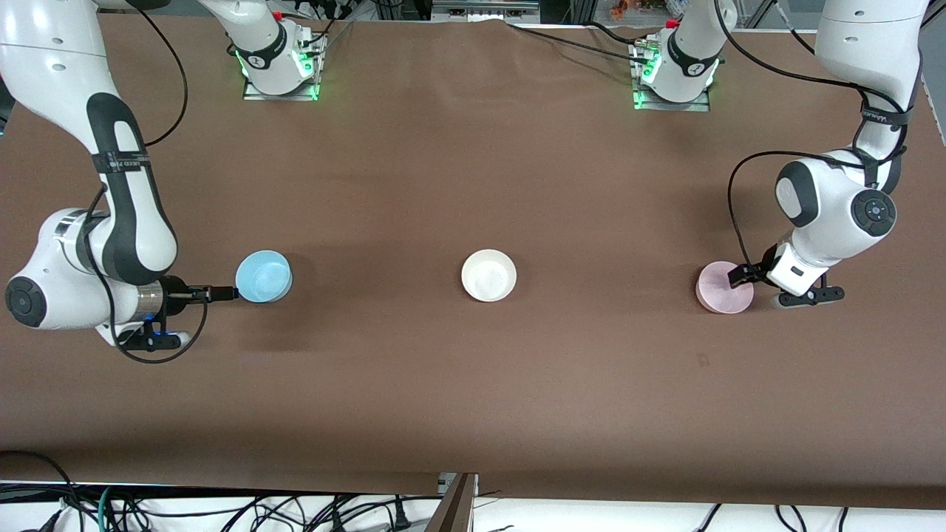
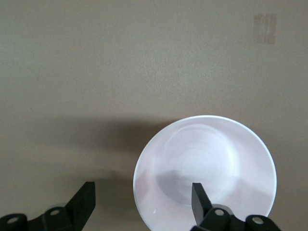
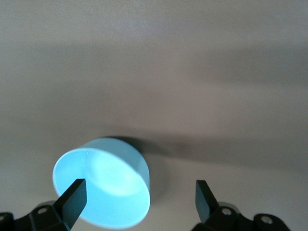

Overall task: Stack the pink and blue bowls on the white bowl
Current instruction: 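Move the left gripper to the pink bowl while the right gripper reaches the blue bowl, then close the left gripper on the pink rim while the right gripper grips the blue rim, then carry the pink bowl with the left gripper and lower it into the white bowl, then open the left gripper to release the pink bowl on the white bowl, then carry the blue bowl toward the stack while the left gripper withdraws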

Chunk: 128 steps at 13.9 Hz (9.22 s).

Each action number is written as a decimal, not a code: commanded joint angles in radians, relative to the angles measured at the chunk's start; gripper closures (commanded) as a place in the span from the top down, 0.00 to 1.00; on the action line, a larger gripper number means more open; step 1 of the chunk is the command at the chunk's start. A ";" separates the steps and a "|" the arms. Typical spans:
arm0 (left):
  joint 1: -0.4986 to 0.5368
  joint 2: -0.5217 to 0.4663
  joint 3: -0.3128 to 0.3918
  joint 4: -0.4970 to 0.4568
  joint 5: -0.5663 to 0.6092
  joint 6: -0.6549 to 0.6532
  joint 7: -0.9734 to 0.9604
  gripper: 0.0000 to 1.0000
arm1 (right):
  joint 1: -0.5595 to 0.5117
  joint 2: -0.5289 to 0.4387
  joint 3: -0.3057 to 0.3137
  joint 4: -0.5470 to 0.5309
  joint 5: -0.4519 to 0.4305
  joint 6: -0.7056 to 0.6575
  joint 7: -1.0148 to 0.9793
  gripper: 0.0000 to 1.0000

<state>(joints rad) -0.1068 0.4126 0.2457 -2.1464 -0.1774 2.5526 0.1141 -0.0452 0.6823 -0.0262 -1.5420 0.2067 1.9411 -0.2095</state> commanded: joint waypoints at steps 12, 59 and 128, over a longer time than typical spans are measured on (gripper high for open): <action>0.010 -0.009 -0.002 -0.010 -0.033 0.017 0.071 0.49 | -0.010 -0.043 0.012 -0.135 0.060 0.065 -0.154 0.62; -0.411 0.040 -0.299 0.284 0.119 0.004 -1.407 0.00 | -0.002 -0.063 0.223 0.031 0.065 -0.091 0.059 0.00; -0.082 -0.184 -0.305 0.648 0.029 -0.641 -1.162 0.29 | 0.404 0.003 0.307 0.051 0.099 0.344 0.867 0.00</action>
<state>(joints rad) -0.2637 0.2822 -0.0470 -1.4932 -0.0991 1.9705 -1.1784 0.3331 0.6683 0.2860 -1.4921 0.3035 2.2401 0.6272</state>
